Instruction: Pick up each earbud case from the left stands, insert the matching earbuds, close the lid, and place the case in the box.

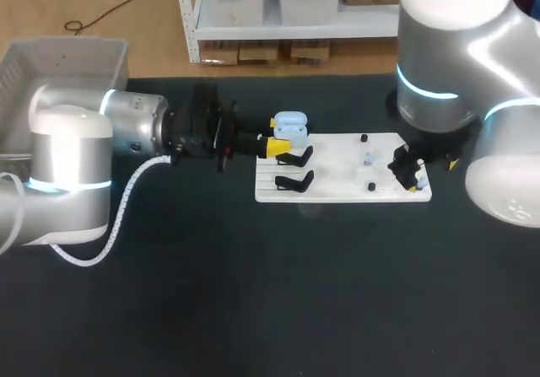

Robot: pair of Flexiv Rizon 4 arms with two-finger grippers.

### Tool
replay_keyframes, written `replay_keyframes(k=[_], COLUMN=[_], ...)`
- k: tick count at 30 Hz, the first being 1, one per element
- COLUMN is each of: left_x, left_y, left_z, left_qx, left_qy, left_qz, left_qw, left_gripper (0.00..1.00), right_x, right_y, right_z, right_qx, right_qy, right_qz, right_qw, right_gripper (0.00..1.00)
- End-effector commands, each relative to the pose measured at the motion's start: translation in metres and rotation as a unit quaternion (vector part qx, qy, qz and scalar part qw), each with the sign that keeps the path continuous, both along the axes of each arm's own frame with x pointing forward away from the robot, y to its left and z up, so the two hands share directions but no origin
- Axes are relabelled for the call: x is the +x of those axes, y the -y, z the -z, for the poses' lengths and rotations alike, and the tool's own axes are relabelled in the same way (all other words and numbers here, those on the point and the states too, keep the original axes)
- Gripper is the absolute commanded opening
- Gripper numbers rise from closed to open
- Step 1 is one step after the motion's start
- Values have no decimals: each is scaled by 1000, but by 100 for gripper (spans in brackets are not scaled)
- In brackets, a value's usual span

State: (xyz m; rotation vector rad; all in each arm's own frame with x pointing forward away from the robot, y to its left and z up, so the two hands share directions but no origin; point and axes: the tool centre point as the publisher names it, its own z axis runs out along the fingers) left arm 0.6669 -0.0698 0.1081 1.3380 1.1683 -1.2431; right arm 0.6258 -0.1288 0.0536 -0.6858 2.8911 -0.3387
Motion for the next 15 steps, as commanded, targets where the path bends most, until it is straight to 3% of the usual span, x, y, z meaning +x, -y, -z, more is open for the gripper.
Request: replay_keyframes(k=[1, 15], left_x=[-2, -2], left_y=[0, 0], left_z=[0, 0], left_qx=[0, 0], left_qy=[1, 1], left_qz=[-3, -3], left_qw=[1000, 1000], left_gripper=[0, 0], right_x=[5, 9], right_y=[-2, 1], right_z=[9, 35], right_qx=[1, 5], right_qy=[-2, -4], right_qz=[12, 66], right_qw=[1000, 998], right_gripper=[65, 56])
